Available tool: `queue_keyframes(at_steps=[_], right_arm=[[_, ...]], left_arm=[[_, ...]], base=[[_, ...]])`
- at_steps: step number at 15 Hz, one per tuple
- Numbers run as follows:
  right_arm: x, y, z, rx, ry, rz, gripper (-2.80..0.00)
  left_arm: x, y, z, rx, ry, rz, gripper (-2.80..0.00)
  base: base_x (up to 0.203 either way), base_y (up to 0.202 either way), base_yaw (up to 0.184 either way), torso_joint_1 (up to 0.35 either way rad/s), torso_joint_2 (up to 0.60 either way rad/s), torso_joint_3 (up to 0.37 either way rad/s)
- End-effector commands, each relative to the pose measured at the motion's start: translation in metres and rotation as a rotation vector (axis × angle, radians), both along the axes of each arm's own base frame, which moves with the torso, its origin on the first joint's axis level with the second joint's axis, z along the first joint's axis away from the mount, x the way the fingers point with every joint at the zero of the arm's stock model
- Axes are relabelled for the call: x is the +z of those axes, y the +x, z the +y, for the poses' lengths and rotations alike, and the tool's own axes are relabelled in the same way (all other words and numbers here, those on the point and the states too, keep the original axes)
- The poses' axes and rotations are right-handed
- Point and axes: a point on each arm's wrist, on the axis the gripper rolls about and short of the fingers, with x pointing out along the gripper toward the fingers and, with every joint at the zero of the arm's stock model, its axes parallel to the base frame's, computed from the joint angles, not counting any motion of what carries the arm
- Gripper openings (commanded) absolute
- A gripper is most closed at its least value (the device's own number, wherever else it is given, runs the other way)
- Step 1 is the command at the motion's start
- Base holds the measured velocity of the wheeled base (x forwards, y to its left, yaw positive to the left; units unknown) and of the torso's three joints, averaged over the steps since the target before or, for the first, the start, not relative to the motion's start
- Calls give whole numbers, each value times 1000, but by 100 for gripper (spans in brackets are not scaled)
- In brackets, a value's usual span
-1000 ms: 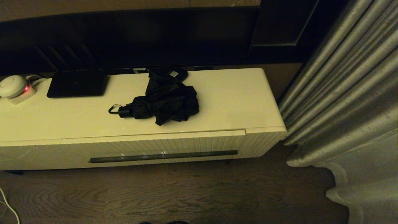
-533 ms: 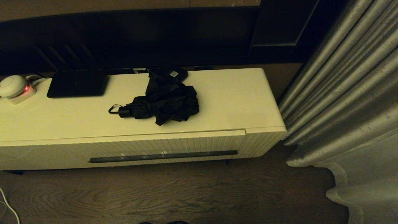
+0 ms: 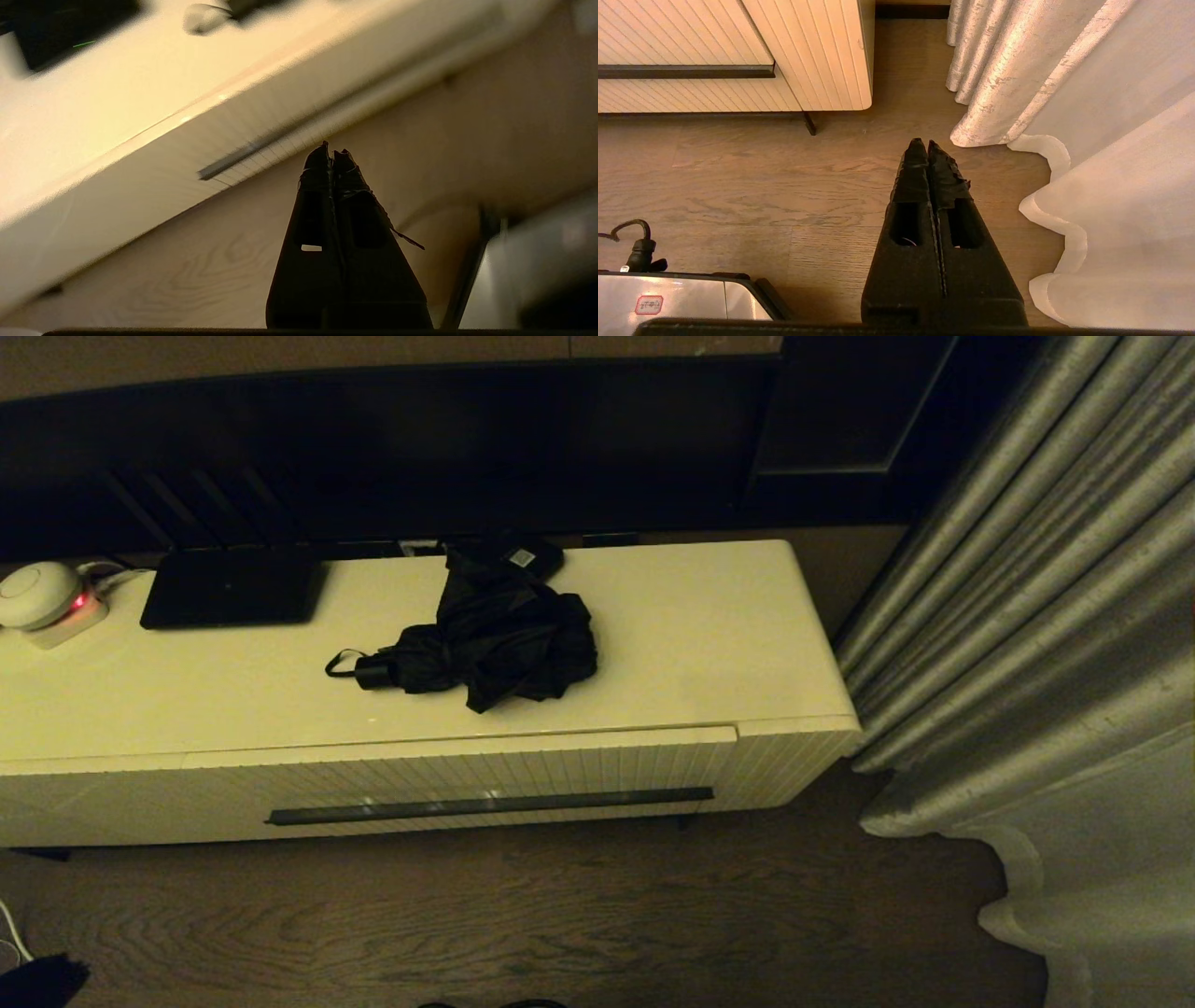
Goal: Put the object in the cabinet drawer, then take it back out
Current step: Open the drawer
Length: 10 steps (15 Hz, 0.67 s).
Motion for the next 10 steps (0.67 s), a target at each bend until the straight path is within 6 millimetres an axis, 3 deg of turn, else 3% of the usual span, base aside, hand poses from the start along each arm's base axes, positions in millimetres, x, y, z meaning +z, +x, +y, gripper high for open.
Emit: queue_keyframes(at_steps=[1,4,10], right_arm=[[0,0,0,0,0,0,-280],[0,0,0,0,0,0,-280],[0,0,0,0,0,0,-280]], left_arm=[[10,52,-7,-95,105,213,-280],[12,83,-19,-270,293,346,-280],[-24,106,-50,-512,530,571,-280]], base=[[0,0,0,0,0,0],[0,0,0,0,0,0],[0,0,0,0,0,0]])
